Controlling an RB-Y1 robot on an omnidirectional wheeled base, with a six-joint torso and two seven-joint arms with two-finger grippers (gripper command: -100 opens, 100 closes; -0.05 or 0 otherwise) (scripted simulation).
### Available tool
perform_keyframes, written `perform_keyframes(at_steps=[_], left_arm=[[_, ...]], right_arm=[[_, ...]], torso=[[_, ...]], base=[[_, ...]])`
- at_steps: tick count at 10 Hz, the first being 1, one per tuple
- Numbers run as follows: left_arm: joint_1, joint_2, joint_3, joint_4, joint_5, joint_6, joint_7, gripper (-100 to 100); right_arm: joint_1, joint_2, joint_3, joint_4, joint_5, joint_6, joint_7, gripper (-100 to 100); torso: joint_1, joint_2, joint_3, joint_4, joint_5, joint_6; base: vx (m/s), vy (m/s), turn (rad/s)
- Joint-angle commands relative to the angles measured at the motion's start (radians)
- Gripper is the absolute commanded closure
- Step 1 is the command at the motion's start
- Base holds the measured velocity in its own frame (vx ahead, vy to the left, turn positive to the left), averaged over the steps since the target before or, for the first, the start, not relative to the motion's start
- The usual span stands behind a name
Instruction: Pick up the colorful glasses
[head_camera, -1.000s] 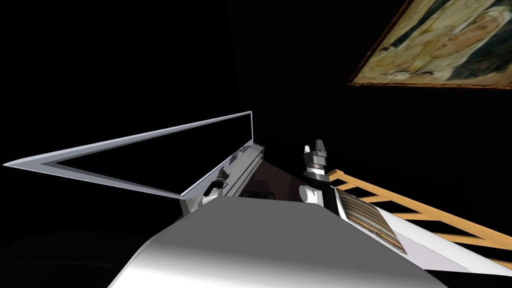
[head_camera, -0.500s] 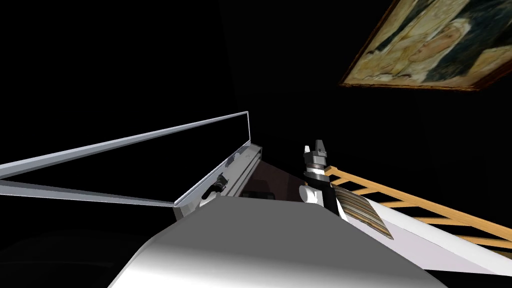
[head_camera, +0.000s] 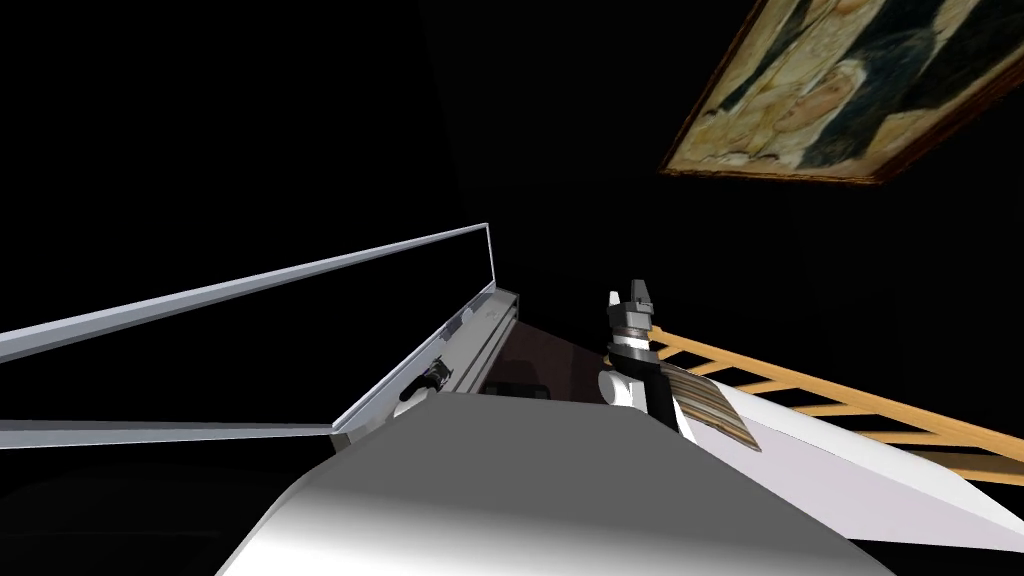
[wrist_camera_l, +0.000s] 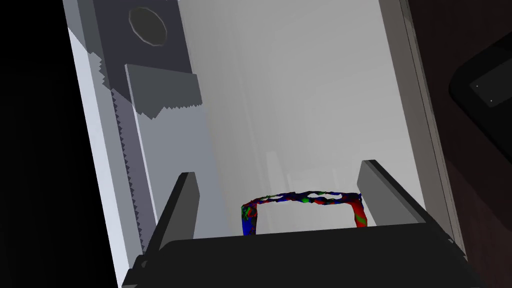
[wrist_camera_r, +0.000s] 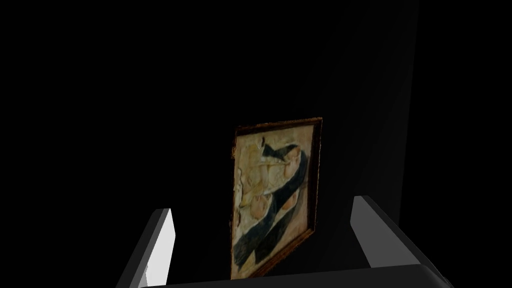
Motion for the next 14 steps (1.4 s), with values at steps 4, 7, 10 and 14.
perform_keyframes(at_steps=[4, 7, 10, 14], left_arm=[[-0.025, 0.014, 0.014, 0.13, 0.037, 0.079, 0.03, -100], [-0.035, 0.025, 0.014, 0.194, 0.056, 0.104, 0.043, -100], [-0.052, 0.045, 0.014, 0.266, 0.09, 0.15, 0.067, -100], [-0.074, 0.07, 0.013, 0.408, 0.133, 0.208, 0.096, -100]], right_arm=[[0.0, 0.0, 0.0, 0.0, 0.0, 0.0, 0.0, 0], [0.0, 0.0, 0.0, 0.0, 0.0, 0.0, 0.0, 0], [0.0, 0.0, 0.0, 0.0, 0.0, 0.0, 0.0, 0], [0.0, 0.0, 0.0, 0.0, 0.0, 0.0, 0.0, 0]], torso=[[-0.001, 0.0, 0.0, 0.0, 0.0, -0.001], [0.0, 0.0, 0.0, 0.0, 0.0, 0.0], [0.0, 0.0, 0.0, 0.0, 0.0, -0.001], [-0.001, 0.0, 0.0, 0.0, 0.0, 0.0]], base=[[0.014, 0.012, -0.108], [0.011, 0.013, -0.091], [0.012, 0.013, -0.101], [0.014, 0.016, -0.123]])
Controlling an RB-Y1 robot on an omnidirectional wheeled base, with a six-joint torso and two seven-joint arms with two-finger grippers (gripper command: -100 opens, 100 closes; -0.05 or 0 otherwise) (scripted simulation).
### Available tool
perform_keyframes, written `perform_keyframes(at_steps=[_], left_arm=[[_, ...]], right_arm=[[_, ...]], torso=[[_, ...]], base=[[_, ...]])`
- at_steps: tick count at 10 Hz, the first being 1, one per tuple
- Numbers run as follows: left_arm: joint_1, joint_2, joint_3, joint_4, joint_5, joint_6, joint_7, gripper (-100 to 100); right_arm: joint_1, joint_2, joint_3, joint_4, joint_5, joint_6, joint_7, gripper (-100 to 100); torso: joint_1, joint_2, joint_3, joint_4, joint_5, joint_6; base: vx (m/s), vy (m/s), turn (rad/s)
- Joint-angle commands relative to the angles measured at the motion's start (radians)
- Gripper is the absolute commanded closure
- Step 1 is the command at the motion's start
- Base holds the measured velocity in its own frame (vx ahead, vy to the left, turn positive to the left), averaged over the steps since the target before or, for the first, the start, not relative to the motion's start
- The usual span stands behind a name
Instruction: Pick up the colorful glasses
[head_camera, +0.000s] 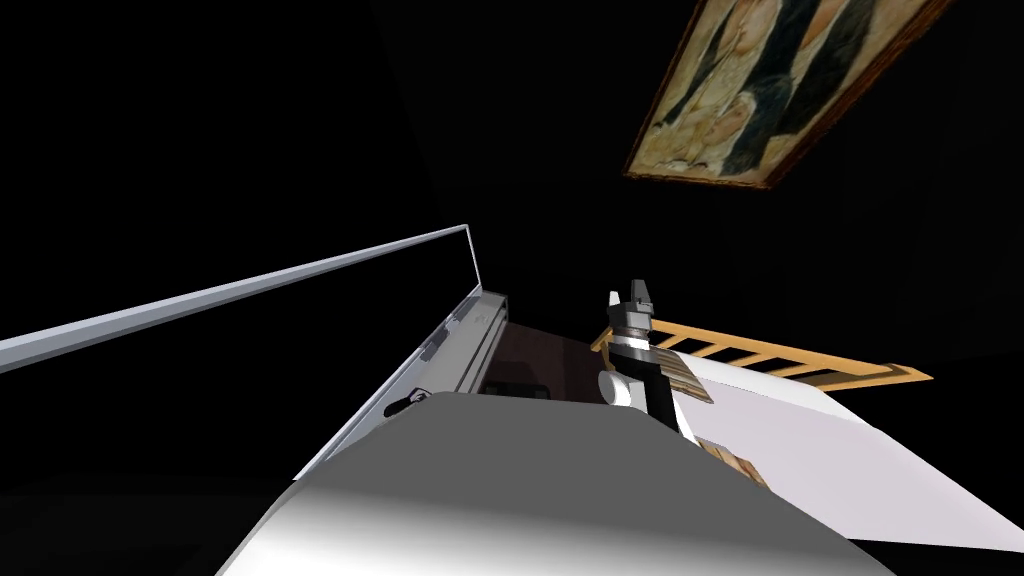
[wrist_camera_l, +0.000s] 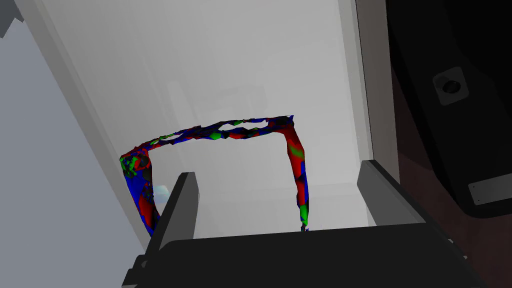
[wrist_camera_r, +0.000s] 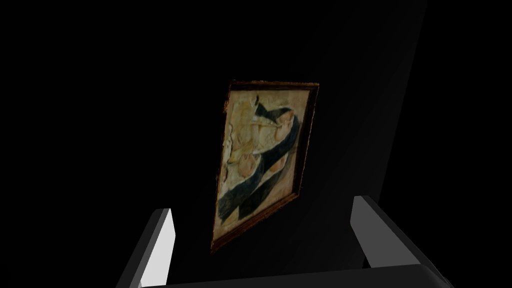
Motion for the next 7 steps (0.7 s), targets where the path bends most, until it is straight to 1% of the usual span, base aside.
perform_keyframes(at_steps=[1, 2, 3, 4, 5, 7], left_arm=[[0.011, -0.006, 0.019, -0.006, -0.026, 0.028, 0.02, -100], [0.005, 0.0, 0.018, 0.026, -0.014, 0.044, 0.028, -100], [0.005, 0.0, 0.018, 0.026, -0.014, 0.044, 0.028, -100], [-0.003, 0.01, 0.017, 0.08, 0.005, 0.07, 0.041, -100], [-0.007, 0.012, 0.017, 0.101, 0.012, 0.08, 0.046, -100], [-0.01, 0.014, 0.015, 0.127, 0.021, 0.094, 0.052, -100]], right_arm=[[0.0, 0.0, 0.0, 0.0, 0.0, 0.0, 0.0, 0], [0.0, 0.0, 0.0, 0.0, 0.0, 0.0, 0.0, 0], [0.0, 0.0, 0.0, 0.0, 0.0, 0.0, 0.0, 0], [0.0, 0.0, 0.0, 0.0, 0.0, 0.0, 0.0, 0], [0.0, 0.0, 0.0, 0.0, 0.0, 0.0, 0.0, 0], [0.0, 0.0, 0.0, 0.0, 0.0, 0.0, 0.0, 0]], torso=[[0.0, 0.0, 0.0, 0.0, 0.0, 0.0], [0.0, 0.0, 0.0, 0.0, 0.0, -0.001], [-0.001, 0.0, 0.0, 0.0, 0.0, 0.0], [-0.001, 0.001, 0.0, 0.0, 0.0, 0.0], [-0.001, 0.0, 0.0, 0.0, 0.0, 0.0], [-0.001, 0.0, 0.0, 0.0, 0.0, 0.0]], base=[[0.01, 0.016, -0.042], [0.007, 0.007, -0.084], [0.006, 0.006, -0.036], [0.012, 0.009, -0.136], [0.014, 0.017, -0.139], [0.008, 0.011, -0.04]])
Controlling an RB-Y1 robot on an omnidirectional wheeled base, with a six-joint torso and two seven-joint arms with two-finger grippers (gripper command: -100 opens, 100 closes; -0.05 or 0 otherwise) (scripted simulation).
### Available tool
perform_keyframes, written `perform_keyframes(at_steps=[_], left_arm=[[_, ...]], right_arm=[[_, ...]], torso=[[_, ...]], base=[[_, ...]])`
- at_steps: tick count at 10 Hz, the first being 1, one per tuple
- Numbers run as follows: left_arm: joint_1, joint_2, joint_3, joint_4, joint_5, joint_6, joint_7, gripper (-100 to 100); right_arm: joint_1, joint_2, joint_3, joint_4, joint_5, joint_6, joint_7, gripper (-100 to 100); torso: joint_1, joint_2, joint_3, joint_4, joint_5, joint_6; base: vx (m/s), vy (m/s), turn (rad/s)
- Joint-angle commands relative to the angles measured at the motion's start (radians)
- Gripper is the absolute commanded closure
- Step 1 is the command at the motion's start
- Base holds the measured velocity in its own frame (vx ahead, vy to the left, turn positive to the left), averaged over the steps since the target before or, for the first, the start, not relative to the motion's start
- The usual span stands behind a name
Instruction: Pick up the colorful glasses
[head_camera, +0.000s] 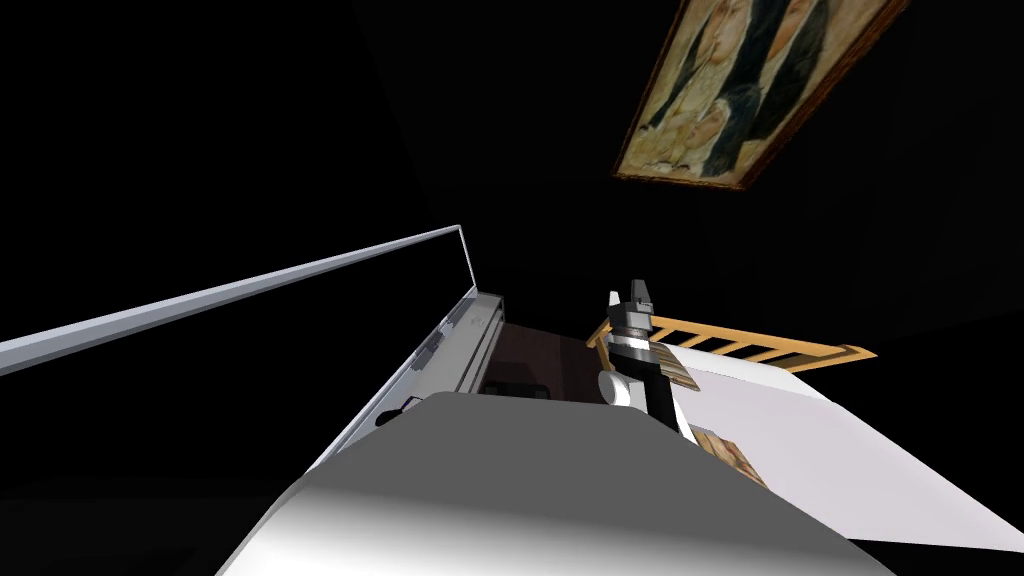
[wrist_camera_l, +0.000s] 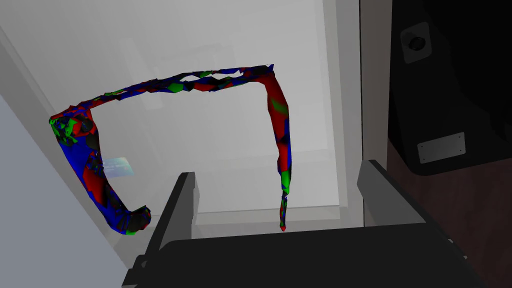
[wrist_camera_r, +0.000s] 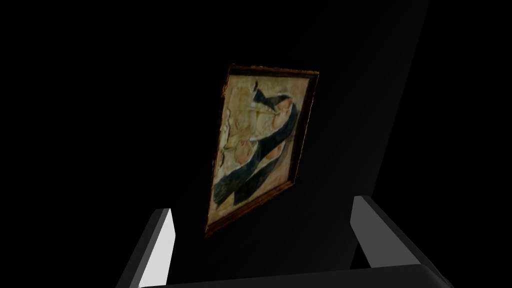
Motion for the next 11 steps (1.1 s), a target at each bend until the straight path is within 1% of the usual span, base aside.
perform_keyframes(at_steps=[1, 2, 3, 5, 6, 7, 8, 9, 10, 11], left_arm=[[0.0, 0.0, 0.0, 0.0, 0.0, 0.0, 0.0, -100], [-0.001, 0.0, 0.0, 0.004, 0.003, 0.0, -0.003, 0], [-0.013, -0.034, 0.009, 0.038, -0.023, -0.035, -0.014, -100], [-0.013, -0.034, 0.009, 0.038, -0.023, -0.035, -0.014, -100], [-0.025, -0.068, 0.019, 0.073, -0.05, -0.069, -0.025, -100], [-0.025, -0.068, 0.019, 0.073, -0.05, -0.069, -0.025, -100], [-0.028, -0.079, 0.022, 0.084, -0.058, -0.081, -0.029, -100], [-0.036, -0.102, 0.029, 0.107, -0.076, -0.104, -0.037, -100], [-0.033, -0.09, 0.026, 0.095, -0.068, -0.09, -0.032, -100], [-0.034, -0.091, 0.027, 0.096, -0.072, -0.093, -0.031, 100]], right_arm=[[0.0, 0.0, 0.0, 0.0, 0.0, 0.0, 0.0, 0], [0.0, 0.0, 0.0, 0.0, 0.0, 0.0, 0.0, 0], [0.0, 0.0, 0.0, 0.0, 0.0, 0.0, 0.0, 0], [0.0, 0.0, 0.0, 0.0, 0.0, 0.0, 0.0, 0], [0.0, 0.0, 0.0, 0.0, 0.0, 0.0, 0.0, 0], [0.0, 0.0, 0.0, 0.0, 0.0, 0.0, 0.0, 0], [0.0, 0.0, 0.0, 0.0, 0.0, 0.0, 0.0, 0], [0.0, 0.0, 0.0, 0.0, 0.0, 0.0, 0.0, 0], [0.0, 0.0, 0.0, 0.0, 0.0, 0.0, 0.0, 0], [0.0, 0.0, 0.0, 0.0, 0.0, 0.0, 0.0, 0]], torso=[[0.0, 0.0, 0.0, 0.0, 0.0, 0.0], [0.0, 0.0, 0.0, 0.0, 0.0, 0.0], [-0.001, 0.0, 0.0, 0.0, 0.0, 0.0], [0.003, -0.001, -0.001, 0.0, 0.001, 0.0], [0.002, -0.001, -0.001, 0.0, 0.0, 0.0], [0.004, -0.002, -0.001, 0.0, 0.001, 0.0], [0.004, -0.002, -0.001, 0.0, 0.001, 0.0], [0.001, -0.001, -0.001, 0.0, 0.001, 0.0], [-0.001, 0.0, 0.0, 0.0, 0.0, 0.0], [-0.001, 0.001, 0.0, 0.0, 0.0, 0.0]], base=[[0.0, 0.0, 0.0], [0.0, 0.0, 0.0], [0.019, 0.066, 0.087], [0.03, 0.048, 0.014], [0.044, 0.078, 0.082], [0.04, 0.071, 0.042], [0.014, 0.029, 0.004], [0.0, 0.0, 0.0], [0.0, 0.0, 0.0], [0.0, 0.0, 0.0]])
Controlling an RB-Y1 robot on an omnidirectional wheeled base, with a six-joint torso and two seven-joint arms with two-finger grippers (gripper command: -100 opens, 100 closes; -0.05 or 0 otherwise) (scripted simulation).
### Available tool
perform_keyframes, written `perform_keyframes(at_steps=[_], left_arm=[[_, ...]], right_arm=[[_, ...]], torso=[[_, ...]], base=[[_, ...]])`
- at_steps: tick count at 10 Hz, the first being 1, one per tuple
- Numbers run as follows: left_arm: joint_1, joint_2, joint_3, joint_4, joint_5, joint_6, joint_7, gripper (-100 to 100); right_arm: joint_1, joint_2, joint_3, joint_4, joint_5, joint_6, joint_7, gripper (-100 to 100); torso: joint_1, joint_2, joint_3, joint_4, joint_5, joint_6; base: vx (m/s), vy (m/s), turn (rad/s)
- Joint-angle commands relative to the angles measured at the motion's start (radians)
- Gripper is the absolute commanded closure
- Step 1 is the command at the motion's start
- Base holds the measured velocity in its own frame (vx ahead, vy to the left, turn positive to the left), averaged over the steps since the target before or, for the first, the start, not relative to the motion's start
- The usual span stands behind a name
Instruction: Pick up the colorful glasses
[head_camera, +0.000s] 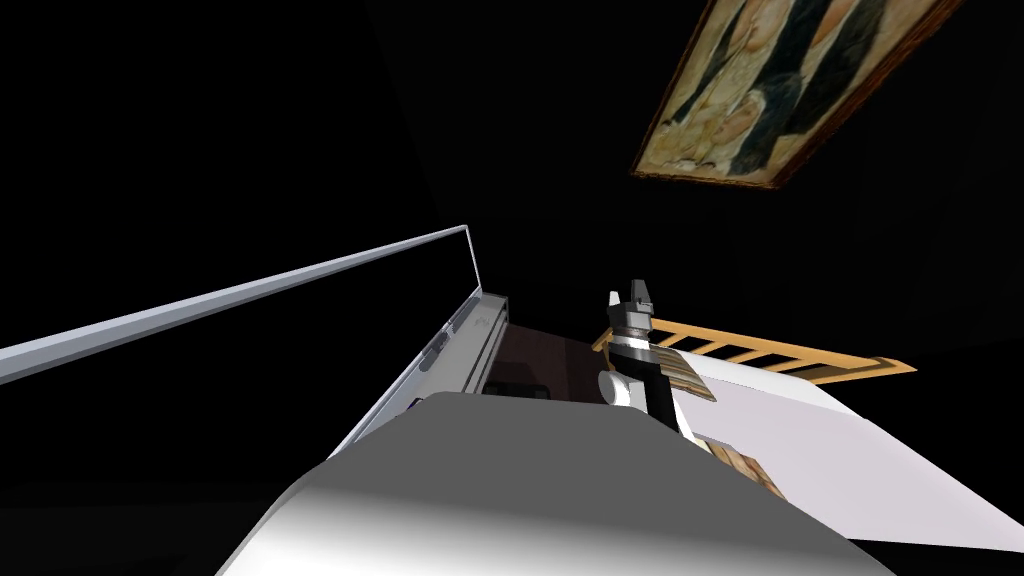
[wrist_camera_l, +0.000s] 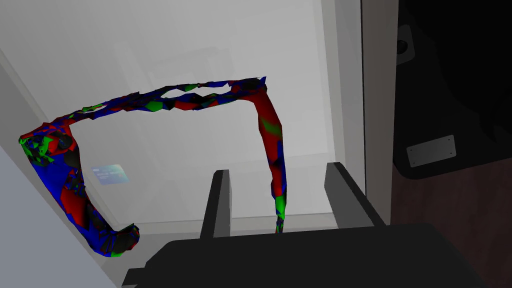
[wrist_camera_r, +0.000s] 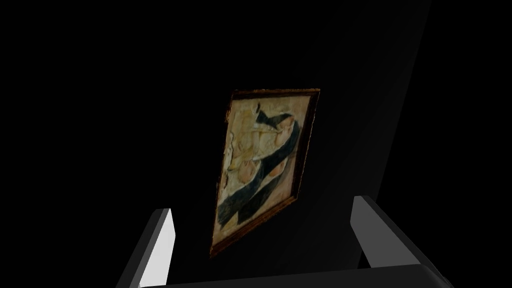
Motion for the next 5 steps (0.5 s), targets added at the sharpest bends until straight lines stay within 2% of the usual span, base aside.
perform_keyframes(at_steps=[1, 4, 5], left_arm=[[0.0, 0.0, 0.0, 0.0, 0.0, 0.0, 0.0, 100], [0.0, 0.0, 0.0, 0.0, 0.0, 0.0, 0.001, 100], [0.0, 0.0, 0.0, 0.0, 0.001, 0.0, 0.001, 0]], right_arm=[[0.0, 0.0, 0.0, 0.0, 0.0, 0.0, 0.0, 0], [0.0, 0.0, 0.0, 0.0, 0.0, 0.0, 0.0, 0], [0.0, 0.0, 0.0, 0.0, 0.0, 0.0, 0.0, 0]], torso=[[0.0, 0.0, 0.0, 0.0, 0.0, 0.0], [0.0, 0.0, 0.0, 0.0, 0.0, 0.0], [0.0, 0.0, 0.0, 0.0, 0.0, 0.0]], base=[[0.0, 0.0, 0.0], [0.0, 0.0, 0.0], [0.0, 0.0, 0.0]])
